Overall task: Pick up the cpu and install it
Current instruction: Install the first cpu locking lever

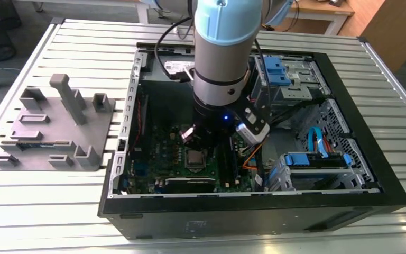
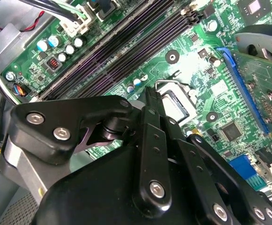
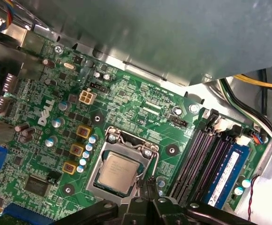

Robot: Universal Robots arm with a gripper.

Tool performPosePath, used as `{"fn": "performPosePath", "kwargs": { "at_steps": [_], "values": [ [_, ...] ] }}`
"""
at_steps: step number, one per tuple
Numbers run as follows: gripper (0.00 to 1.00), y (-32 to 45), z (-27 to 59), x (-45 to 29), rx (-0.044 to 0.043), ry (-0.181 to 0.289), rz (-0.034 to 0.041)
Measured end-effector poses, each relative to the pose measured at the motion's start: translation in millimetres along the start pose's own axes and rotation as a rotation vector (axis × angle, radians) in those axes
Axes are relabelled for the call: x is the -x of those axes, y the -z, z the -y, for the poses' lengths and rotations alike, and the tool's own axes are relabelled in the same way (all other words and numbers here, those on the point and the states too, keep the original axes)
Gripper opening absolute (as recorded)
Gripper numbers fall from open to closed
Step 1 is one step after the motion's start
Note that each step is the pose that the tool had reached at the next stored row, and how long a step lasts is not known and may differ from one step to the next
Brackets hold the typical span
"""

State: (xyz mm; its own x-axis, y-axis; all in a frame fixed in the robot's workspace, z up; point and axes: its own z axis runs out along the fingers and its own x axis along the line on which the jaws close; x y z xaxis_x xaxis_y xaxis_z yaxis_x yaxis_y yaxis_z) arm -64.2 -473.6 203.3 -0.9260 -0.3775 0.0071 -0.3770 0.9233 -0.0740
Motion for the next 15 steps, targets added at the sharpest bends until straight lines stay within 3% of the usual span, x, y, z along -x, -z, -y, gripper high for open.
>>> {"fn": "performPosePath", "kwargs": {
  "at_steps": [15],
  "values": [
    [0.11,-4.9,4.5,1.2,-0.0002,-0.015,-0.0004]
  ]
}}
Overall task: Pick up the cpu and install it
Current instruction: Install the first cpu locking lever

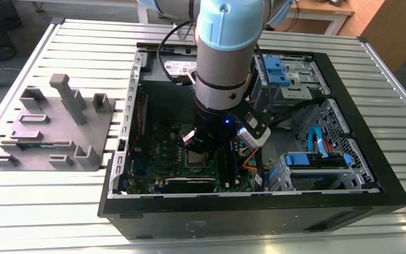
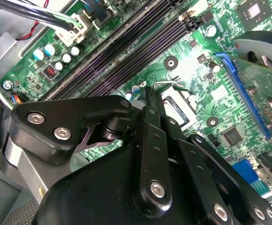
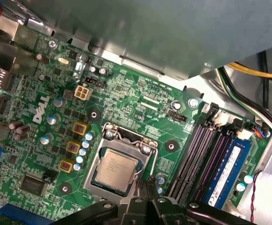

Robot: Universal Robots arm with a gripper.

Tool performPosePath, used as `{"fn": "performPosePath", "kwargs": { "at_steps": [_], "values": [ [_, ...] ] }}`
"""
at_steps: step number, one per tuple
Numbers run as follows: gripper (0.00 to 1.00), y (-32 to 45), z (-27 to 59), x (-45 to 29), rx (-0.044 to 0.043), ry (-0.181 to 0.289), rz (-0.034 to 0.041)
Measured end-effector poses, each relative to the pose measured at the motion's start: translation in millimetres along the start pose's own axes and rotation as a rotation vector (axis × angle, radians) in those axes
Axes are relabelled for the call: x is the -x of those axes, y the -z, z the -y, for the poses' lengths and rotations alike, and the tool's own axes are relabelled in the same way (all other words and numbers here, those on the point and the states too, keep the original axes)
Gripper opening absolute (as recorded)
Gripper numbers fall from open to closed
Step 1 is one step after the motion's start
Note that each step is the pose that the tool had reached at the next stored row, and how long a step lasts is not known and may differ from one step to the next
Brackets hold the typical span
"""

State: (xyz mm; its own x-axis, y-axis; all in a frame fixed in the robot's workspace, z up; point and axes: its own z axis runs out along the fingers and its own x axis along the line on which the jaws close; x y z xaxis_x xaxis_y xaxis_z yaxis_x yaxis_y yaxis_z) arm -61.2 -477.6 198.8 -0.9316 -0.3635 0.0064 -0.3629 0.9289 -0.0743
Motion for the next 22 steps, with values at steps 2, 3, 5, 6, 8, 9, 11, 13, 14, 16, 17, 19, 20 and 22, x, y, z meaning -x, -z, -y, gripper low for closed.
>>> {"fn": "performPosePath", "kwargs": {
  "at_steps": [2,3,5,6,8,9,11,13,14,16,17,19,20,22],
  "values": [
    [0.11,-0.4,0.5,-0.1,0.0,-0.001,0.0],
    [0.11,-0.6,0.5,-0.1,-0.0001,-0.001,0.0005],
    [0.11,-0.9,0.6,-0.3,-0.0014,-0.001,0.0032],
    [0.11,-1.2,0.6,-0.4,-0.0021,-0.001,0.0051],
    [0.11,-2.0,0.8,-0.6,-0.0037,-0.001,0.0092],
    [0.11,-2.4,1.0,-0.8,-0.0045,-0.002,0.0115],
    [0.11,-3.0,1.3,-1.2,-0.0057,-0.002,0.0146],
    [0.11,-3.2,1.6,-1.8,-0.0065,-0.002,0.0167],
    [0.11,-3.3,1.7,-2.0,-0.0068,-0.002,0.0175],
    [0.11,-3.7,1.8,-2.8,-0.0074,-0.002,0.0191],
    [0.11,-3.8,1.9,-3.2,-0.0078,-0.002,0.0199],
    [0.11,-4.2,2.0,-3.9,-0.0083,-0.002,0.0214],
    [0.11,-4.4,2.1,-4.1,-0.0085,-0.002,0.0221],
    [0.11,-4.9,2.5,-4.7,-0.0091,-0.003,0.0234]
  ]
}}
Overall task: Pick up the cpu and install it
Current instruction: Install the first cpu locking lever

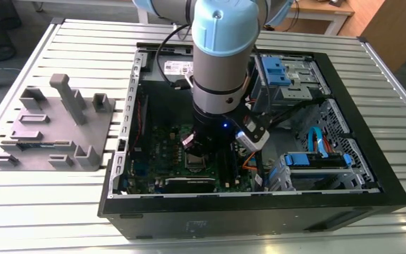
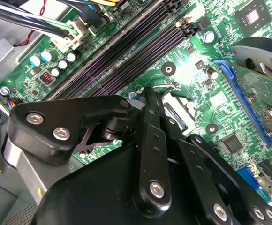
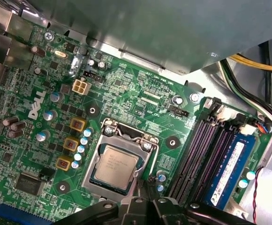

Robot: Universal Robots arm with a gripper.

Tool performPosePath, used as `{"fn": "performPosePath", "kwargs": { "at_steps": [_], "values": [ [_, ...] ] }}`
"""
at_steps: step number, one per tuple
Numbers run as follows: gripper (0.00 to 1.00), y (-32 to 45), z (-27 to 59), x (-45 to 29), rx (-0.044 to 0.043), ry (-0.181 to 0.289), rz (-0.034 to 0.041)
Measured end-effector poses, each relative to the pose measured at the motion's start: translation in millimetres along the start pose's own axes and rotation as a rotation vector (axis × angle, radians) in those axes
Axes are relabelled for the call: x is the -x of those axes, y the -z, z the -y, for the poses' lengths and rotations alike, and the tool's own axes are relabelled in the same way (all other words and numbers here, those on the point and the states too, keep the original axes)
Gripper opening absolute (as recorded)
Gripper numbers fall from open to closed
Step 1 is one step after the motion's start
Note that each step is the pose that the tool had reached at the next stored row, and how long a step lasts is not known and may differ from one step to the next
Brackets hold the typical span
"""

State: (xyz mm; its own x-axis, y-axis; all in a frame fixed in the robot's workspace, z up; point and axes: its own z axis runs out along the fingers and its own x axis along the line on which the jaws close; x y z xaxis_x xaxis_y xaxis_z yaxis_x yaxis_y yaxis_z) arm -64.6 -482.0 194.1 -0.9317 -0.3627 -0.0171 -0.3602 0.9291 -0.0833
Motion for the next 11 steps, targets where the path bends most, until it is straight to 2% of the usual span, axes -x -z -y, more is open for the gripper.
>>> {"fn": "performPosePath", "kwargs": {
  "at_steps": [11],
  "values": [
    [0.11,-2.1,3.8,-3.1,-0.003,0.0,0.0077]
  ]
}}
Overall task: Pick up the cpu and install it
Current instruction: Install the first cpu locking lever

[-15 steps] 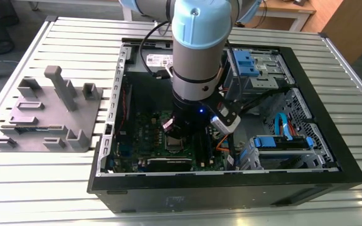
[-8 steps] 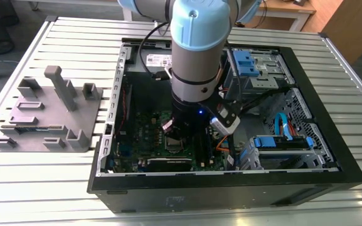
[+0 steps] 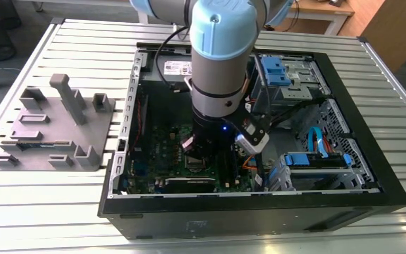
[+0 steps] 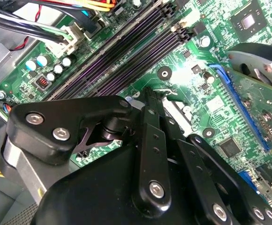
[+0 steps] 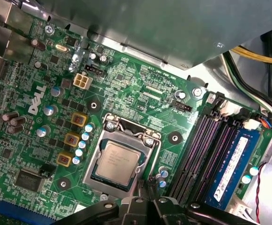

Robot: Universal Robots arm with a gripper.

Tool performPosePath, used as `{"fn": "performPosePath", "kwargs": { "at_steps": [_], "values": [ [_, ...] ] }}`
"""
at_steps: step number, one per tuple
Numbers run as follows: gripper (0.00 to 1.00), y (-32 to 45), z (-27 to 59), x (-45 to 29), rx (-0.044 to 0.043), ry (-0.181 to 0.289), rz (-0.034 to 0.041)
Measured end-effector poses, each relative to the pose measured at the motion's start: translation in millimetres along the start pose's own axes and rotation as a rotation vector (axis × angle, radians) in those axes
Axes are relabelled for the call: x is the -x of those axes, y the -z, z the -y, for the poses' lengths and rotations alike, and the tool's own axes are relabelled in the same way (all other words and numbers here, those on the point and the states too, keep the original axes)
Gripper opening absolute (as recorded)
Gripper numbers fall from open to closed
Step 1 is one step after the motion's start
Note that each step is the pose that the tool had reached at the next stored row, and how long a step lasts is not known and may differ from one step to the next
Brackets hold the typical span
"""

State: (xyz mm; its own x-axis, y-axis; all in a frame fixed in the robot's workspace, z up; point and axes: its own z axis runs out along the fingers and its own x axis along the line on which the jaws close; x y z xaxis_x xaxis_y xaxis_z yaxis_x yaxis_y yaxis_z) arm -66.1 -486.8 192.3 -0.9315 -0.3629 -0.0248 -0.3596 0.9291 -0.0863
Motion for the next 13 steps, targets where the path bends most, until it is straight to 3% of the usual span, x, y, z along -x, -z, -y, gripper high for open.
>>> {"fn": "performPosePath", "kwargs": {
  "at_steps": [5,10,13],
  "values": [
    [0.11,-1.1,1.2,-1.9,-0.0021,-0.001,0.0055],
    [0.11,-2.8,1.9,-3.3,-0.0063,-0.001,0.0159],
    [0.11,-3.0,1.9,-3.4,-0.0066,-0.001,0.0173]
  ]
}}
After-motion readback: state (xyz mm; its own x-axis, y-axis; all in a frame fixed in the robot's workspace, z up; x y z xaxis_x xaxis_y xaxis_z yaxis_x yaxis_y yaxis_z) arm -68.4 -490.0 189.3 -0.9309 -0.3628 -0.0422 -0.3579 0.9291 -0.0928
